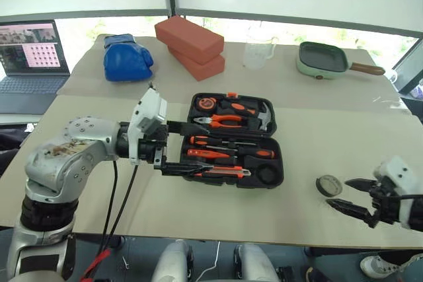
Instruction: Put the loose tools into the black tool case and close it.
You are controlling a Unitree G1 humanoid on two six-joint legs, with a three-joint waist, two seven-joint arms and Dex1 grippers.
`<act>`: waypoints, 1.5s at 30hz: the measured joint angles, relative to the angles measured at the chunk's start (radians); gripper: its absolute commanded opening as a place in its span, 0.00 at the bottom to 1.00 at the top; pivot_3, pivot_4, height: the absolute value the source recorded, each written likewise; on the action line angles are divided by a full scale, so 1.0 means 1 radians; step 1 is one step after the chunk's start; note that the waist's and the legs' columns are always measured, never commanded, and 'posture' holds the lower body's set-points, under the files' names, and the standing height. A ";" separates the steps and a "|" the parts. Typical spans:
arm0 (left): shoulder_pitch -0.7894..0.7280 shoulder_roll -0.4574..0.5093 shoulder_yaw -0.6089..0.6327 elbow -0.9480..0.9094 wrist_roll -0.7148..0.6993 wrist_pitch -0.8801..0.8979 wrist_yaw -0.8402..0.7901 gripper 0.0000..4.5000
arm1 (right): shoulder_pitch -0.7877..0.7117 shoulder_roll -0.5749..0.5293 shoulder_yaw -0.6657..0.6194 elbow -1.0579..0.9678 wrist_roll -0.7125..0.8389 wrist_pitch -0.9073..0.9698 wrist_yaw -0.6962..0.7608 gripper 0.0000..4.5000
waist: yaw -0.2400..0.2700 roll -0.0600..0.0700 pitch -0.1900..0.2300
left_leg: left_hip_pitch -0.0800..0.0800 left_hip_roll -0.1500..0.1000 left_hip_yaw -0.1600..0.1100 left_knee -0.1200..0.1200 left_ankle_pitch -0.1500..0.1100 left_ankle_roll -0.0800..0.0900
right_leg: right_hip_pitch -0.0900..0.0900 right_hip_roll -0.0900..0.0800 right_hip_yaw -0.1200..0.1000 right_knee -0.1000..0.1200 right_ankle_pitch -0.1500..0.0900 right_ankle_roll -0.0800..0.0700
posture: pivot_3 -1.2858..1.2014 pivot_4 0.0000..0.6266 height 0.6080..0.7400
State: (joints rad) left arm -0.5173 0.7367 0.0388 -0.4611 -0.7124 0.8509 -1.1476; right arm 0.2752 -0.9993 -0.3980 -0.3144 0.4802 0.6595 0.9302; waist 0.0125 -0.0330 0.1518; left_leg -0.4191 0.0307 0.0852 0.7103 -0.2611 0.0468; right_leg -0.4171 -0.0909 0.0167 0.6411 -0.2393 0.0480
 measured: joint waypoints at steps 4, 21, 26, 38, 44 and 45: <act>-0.004 0.005 -0.023 -0.001 0.003 -0.014 0.018 1.00 | -0.111 0.025 0.132 0.096 -0.066 -0.010 -0.028 0.67 | 0.000 0.000 0.000 | 0.000 -0.001 0.000 0.000 0.000 0.000 | 0.000 0.000 0.000 0.000 0.000 0.000 | 0.52 0.24 0.99; -0.018 0.026 -0.056 0.022 0.012 -0.086 0.027 1.00 | -0.204 0.077 0.158 -0.086 0.019 0.016 -0.003 0.01 | -0.004 0.000 0.000 | 0.001 0.001 0.001 -0.001 0.000 0.000 | 0.000 0.001 0.000 0.001 0.000 0.000 | 0.52 0.24 0.99; 0.008 0.052 -0.068 0.021 0.042 -0.113 0.020 1.00 | -0.373 0.072 0.277 -0.227 0.067 0.039 0.019 0.01 | -0.008 0.000 0.000 | 0.001 0.002 0.000 -0.002 0.000 0.000 | -0.001 0.001 0.000 0.000 0.000 -0.001 | 0.52 0.24 0.99; 0.028 0.077 -0.068 0.018 0.043 -0.122 0.033 1.00 | -0.538 0.081 0.614 -0.090 -0.188 -0.034 0.030 0.18 | -0.001 0.000 0.001 | -0.002 0.000 0.001 0.000 0.000 0.000 | -0.003 0.000 -0.001 0.001 0.000 -0.001 | 0.52 0.24 0.99; 0.041 0.078 -0.064 0.017 0.043 -0.125 0.045 1.00 | -0.547 0.071 0.587 -0.098 -0.179 -0.019 0.056 0.61 | 0.001 0.000 0.001 | -0.002 0.001 0.001 0.000 0.000 0.000 | -0.003 0.000 -0.002 0.001 0.000 -0.001 | 0.52 0.24 0.99; 0.041 0.078 -0.064 0.018 0.043 -0.127 0.046 1.00 | -0.547 0.070 0.580 -0.108 -0.169 -0.011 0.063 0.68 | 0.001 0.000 0.001 | -0.002 0.001 0.001 0.000 0.000 0.000 | -0.003 0.000 -0.002 0.001 0.000 -0.001 | 0.52 0.24 0.99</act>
State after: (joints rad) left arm -0.4759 0.8150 -0.0247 -0.4435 -0.6689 0.7243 -1.1020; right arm -0.2714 -0.9289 0.1817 -0.4228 0.3107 0.6480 0.9934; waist 0.0132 -0.0334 0.1524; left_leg -0.4214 0.0317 0.0858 0.7100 -0.2610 0.0465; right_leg -0.4202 -0.0908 0.0150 0.6416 -0.2393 0.0474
